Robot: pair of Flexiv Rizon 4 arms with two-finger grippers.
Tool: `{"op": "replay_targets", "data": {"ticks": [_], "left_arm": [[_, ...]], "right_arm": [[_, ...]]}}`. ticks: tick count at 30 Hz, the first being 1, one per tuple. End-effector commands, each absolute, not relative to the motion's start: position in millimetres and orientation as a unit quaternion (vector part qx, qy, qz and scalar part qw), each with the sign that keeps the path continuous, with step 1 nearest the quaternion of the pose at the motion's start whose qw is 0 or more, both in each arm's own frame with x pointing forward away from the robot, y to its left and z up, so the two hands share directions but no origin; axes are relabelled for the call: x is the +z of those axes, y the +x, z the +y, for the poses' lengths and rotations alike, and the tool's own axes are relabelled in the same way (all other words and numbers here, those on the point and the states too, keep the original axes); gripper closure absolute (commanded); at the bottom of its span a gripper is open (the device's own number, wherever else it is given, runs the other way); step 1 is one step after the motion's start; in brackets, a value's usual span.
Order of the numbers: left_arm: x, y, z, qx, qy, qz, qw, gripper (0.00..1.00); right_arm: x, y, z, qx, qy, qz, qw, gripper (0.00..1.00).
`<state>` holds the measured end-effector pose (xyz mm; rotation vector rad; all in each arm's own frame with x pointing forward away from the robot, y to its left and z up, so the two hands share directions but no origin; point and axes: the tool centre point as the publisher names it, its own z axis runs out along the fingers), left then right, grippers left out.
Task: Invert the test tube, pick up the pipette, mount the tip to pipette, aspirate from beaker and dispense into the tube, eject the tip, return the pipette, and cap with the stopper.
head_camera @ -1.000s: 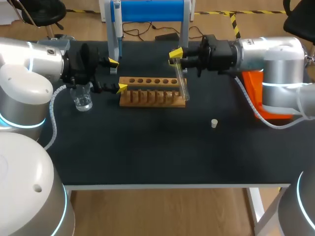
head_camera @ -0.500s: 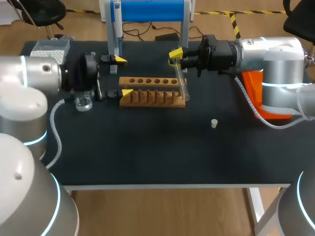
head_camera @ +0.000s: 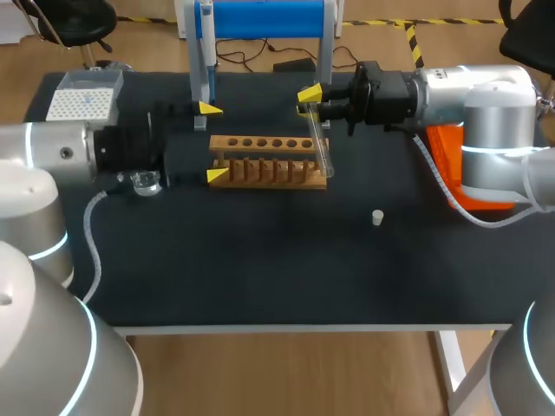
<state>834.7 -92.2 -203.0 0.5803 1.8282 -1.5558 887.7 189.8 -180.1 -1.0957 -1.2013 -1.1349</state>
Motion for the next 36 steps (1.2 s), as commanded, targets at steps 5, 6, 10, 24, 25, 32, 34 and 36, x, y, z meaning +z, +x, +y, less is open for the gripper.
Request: {"op": "replay_targets", "data": {"ticks": [5,6,10,24,25,32,34,36], "left_arm": [[-185.0,822.3,-116.6,-0.547,0.375,0.586,0.466,0.0],[-182.7,820.4,-120.8,-0.531,0.381,0.586,0.479,0.0],[-175.0,815.2,-141.4,-0.473,0.394,0.602,0.509,0.0],[-173.1,809.5,-173.4,-0.435,0.38,0.639,0.508,0.0],[-173.1,809.5,-173.4,-0.435,0.38,0.639,0.508,0.0],[-173.1,809.5,-173.4,-0.435,0.38,0.639,0.508,0.0],[-171.3,810.6,-178.9,-0.437,0.394,0.622,0.517,0.0],[-166.9,814.8,-192.3,-0.439,0.429,0.602,0.51,0.0]], "right_arm": [[-179.6,887.8,188.8,-0.478,-0.463,-0.508,0.547,1.0],[-179.6,887.8,188.8,-0.478,-0.463,-0.508,0.547,1.0],[-179.6,887.8,188.8,-0.478,-0.463,-0.508,0.547,1.0],[-179.6,887.8,188.8,-0.478,-0.463,-0.508,0.547,1.0],[-179.6,887.8,188.8,-0.478,-0.463,-0.508,0.547,1.0],[-179.6,887.8,188.8,-0.478,-0.463,-0.508,0.547,1.0],[-179.6,887.8,188.8,-0.478,-0.463,-0.508,0.547,1.0],[-179.6,887.8,188.8,-0.478,-0.463,-0.508,0.547,1.0]]}}
